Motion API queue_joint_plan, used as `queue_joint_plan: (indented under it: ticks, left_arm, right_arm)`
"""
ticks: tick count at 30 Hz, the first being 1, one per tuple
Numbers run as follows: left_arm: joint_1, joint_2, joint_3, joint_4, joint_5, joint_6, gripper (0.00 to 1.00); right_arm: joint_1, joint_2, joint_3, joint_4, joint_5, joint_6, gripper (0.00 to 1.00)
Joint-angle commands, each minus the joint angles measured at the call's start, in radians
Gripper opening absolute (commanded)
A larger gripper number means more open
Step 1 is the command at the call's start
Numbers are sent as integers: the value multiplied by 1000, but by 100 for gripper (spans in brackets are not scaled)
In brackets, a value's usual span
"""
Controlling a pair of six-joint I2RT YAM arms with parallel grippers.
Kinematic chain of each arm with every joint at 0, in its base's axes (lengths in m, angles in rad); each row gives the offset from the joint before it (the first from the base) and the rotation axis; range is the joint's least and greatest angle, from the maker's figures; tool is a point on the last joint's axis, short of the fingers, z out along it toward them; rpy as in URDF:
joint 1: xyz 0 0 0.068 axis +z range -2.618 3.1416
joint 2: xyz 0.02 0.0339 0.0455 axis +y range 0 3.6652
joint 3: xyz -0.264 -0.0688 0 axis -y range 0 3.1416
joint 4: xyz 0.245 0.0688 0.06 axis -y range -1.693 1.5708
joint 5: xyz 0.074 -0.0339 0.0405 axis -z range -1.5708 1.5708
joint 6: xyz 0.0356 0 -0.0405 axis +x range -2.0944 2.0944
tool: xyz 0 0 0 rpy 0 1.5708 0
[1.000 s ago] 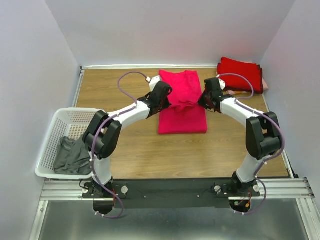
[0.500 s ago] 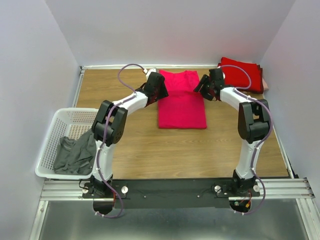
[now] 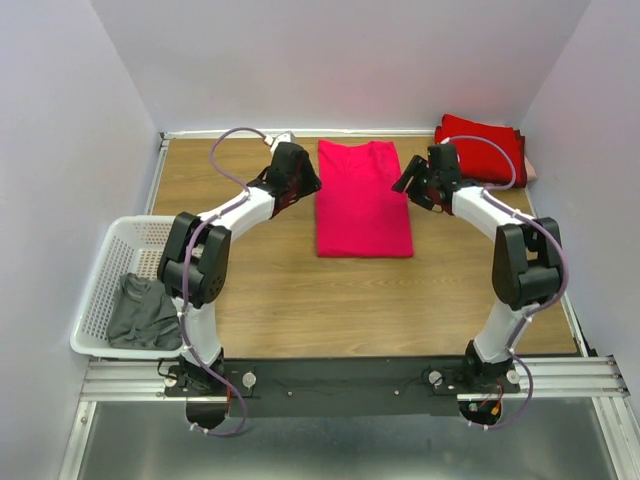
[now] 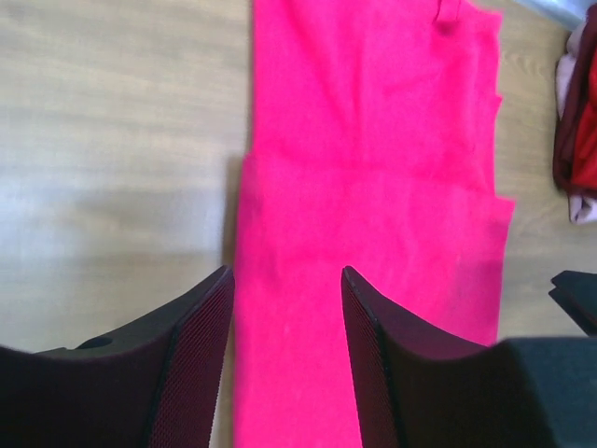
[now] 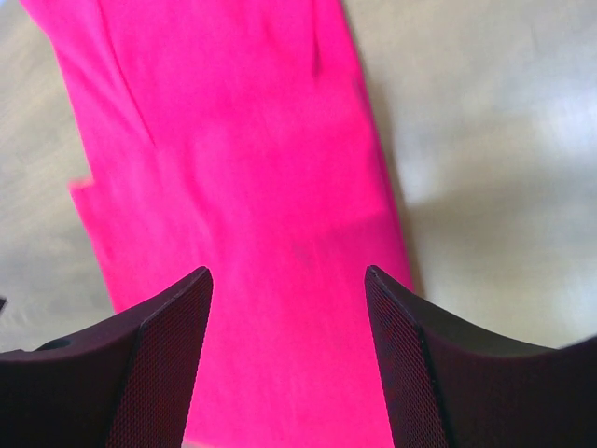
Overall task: Fold and stack the t-shirts
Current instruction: Fold the tshirt
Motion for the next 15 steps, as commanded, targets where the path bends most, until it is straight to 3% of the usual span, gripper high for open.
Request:
queue_joint_plan:
  ticks: [1, 11, 12, 15]
  left_arm:
    - [-11, -83, -98, -3, 10, -53, 56]
    - [-51, -195, -276, 25, -1, -59, 56]
    - [-57, -209, -288, 28, -2, -59, 61]
    - [-77, -253, -334, 31, -7, -64, 63]
  right_arm:
    - [20, -118, -118, -8, 28, -1, 73]
    - [24, -260, -268, -8, 30, -4, 73]
    - [23, -273, -282, -8, 31, -4, 73]
    - [23, -323, -337, -8, 33, -6, 73]
